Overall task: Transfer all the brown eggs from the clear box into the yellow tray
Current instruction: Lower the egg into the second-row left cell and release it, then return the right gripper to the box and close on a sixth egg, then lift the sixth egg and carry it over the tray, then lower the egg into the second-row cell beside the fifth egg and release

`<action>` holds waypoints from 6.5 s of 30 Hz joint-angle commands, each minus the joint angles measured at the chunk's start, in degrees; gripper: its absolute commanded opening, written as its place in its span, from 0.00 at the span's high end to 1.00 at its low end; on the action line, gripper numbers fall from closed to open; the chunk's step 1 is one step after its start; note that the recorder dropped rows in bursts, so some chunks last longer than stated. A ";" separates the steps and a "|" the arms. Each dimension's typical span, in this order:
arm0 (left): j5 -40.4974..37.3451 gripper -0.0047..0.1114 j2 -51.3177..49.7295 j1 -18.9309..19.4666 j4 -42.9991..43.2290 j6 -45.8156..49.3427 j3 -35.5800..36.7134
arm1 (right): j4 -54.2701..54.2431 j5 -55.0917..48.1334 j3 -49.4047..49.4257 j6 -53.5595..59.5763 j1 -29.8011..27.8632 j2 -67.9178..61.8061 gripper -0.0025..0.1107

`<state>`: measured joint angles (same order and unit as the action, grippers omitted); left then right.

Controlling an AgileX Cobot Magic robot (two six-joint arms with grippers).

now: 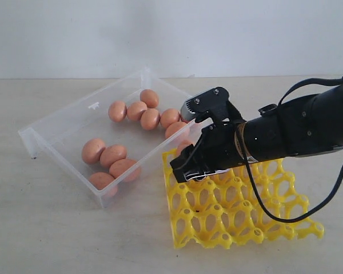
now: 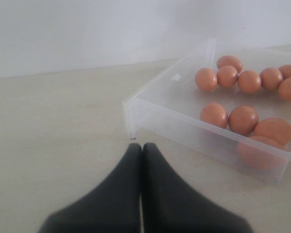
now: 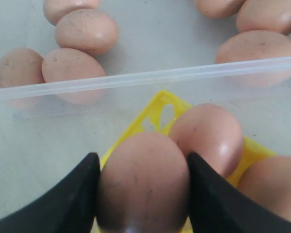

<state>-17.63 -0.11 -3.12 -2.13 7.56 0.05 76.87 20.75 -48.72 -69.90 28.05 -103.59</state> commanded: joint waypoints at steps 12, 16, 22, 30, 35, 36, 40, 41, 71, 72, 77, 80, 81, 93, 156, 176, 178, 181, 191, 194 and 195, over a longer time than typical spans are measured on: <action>0.29 1.00 0.11 0.18 0.11 0.02 -0.05 | 0.06 -1.77 0.10 -2.81 -0.07 0.10 0.50; 0.29 1.00 0.11 0.18 0.11 0.02 -0.05 | 0.06 -0.28 0.10 -3.59 -0.07 0.10 0.46; 0.29 1.00 0.11 0.18 0.11 0.02 -0.05 | 0.06 -0.28 0.10 -5.63 -0.07 0.10 0.47; 0.29 1.00 0.11 0.18 0.11 0.02 -0.05 | -0.17 -0.68 -0.14 -6.02 -0.07 4.79 0.47; 0.29 1.00 0.11 0.18 0.11 0.02 -0.05 | -1.89 -1.02 -4.35 -6.02 -0.07 12.33 0.47; 0.29 1.00 0.11 0.18 0.11 0.02 -0.05 | -3.38 -0.15 -5.57 -6.02 -0.07 13.34 0.47; 0.29 1.00 0.11 0.18 0.11 0.02 -0.05 | -5.97 11.62 -17.07 -6.02 1.57 15.66 0.67; 0.29 1.00 0.11 0.18 0.11 0.02 -0.05 | -5.21 9.27 -20.63 -4.71 4.33 15.53 0.86; 0.29 1.00 0.11 0.18 0.11 0.02 -0.05 | -84.19 -79.32 -73.32 79.26 18.21 -27.71 0.53; 0.29 1.00 0.11 0.18 0.11 0.02 -0.05 | -84.30 -78.07 -73.32 76.29 18.21 -28.19 0.50; 0.29 1.00 0.11 0.18 0.11 0.02 -0.05 | -84.02 -72.32 -73.32 63.97 18.21 -30.62 0.49; 0.29 1.00 0.11 0.18 0.11 0.02 -0.05 | -84.16 -68.95 -73.32 58.15 18.21 -31.93 0.49; 0.29 1.00 0.11 0.18 0.11 0.02 -0.05 | -84.16 -68.03 -73.32 56.85 18.21 -32.53 0.49; 0.29 1.00 0.11 0.18 0.11 0.02 -0.05 | -83.59 -62.06 -73.32 50.74 17.66 -37.75 0.49; 0.27 1.00 0.11 0.18 0.11 0.02 -0.05 | 3.98 48.88 7.35 -7.99 -28.77 9.72 0.98; 0.27 1.00 0.11 0.18 0.11 0.02 -0.05 | -15.75 18.51 12.01 27.23 -14.06 8.84 0.98; 0.27 1.00 0.11 0.18 0.11 0.02 -0.05 | -20.24 18.91 11.89 30.22 -14.06 8.10 0.98; 0.27 1.00 0.11 0.18 0.11 0.02 -0.05 | -22.15 18.81 11.89 30.37 -14.06 6.19 0.98; 0.20 1.00 0.11 0.18 0.11 0.02 -0.05 | -21.14 22.04 11.89 30.47 -14.06 4.97 0.98; 0.20 1.00 0.11 0.18 0.11 0.02 -0.05 | -22.97 24.02 11.89 30.86 -14.06 5.18 0.98; 0.20 1.00 0.11 0.18 0.11 0.02 -0.05 | -23.08 25.85 11.89 30.86 -14.06 5.41 0.98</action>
<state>-17.63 -0.11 -3.12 -2.13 7.56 0.05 54.86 42.98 -36.88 -39.63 13.73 -98.64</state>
